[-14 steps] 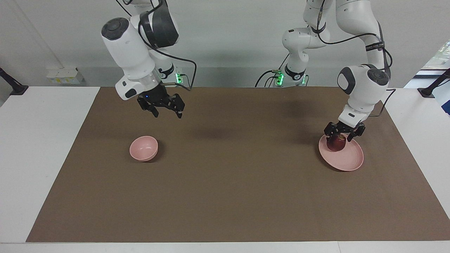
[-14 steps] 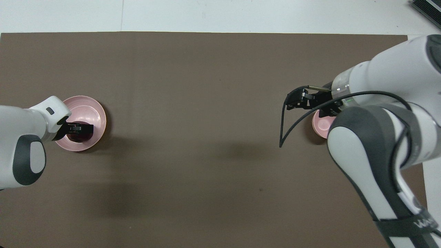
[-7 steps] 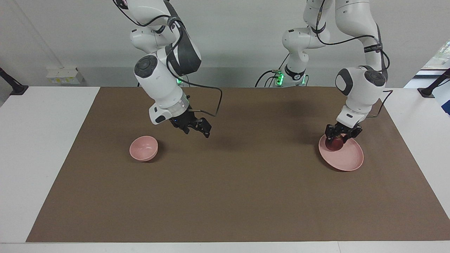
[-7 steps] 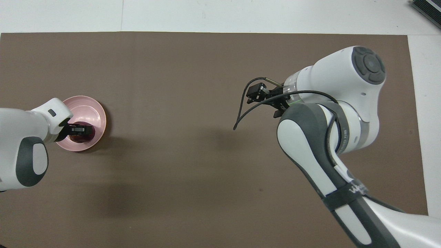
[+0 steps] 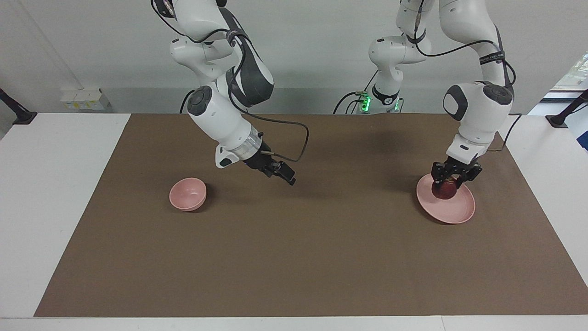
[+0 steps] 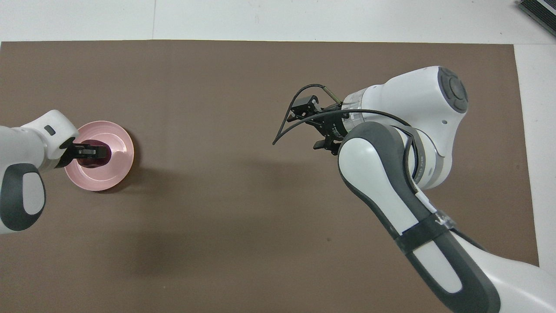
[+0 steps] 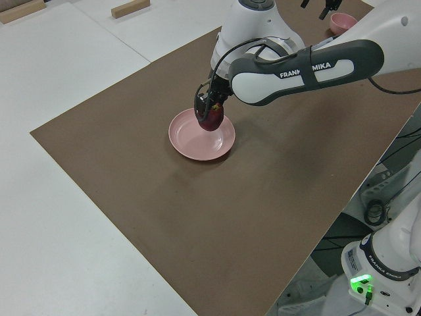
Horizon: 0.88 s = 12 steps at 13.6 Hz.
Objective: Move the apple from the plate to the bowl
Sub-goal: 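Lift the apple with the left gripper while the right gripper reaches toward it, then carry the apple toward the right gripper and close the right gripper on it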
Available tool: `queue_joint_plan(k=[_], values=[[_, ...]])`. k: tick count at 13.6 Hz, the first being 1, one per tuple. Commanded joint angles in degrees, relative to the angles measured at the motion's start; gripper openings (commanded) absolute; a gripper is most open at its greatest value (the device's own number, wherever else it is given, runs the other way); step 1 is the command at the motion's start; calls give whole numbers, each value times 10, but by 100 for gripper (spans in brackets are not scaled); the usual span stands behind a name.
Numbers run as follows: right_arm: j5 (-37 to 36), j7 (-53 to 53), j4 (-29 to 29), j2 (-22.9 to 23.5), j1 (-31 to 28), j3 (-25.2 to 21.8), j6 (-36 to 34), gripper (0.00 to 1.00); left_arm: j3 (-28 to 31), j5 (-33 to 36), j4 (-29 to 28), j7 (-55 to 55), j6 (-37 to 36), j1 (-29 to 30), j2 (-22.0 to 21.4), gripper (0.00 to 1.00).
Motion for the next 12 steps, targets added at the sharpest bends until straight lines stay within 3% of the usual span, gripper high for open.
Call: queue_joint_plan(k=[1,7,12], values=[[63,75,3,6,17,1,46,100,-8,-50,28,42,-60,-5,-26,0],[266,262,9,28,62,1,151,100,-11,-360,45,69,-50,-82,-22,0],[432,292,22,55,63,1,174,100,-49,-458,70,67,-14,-109,-14,0]])
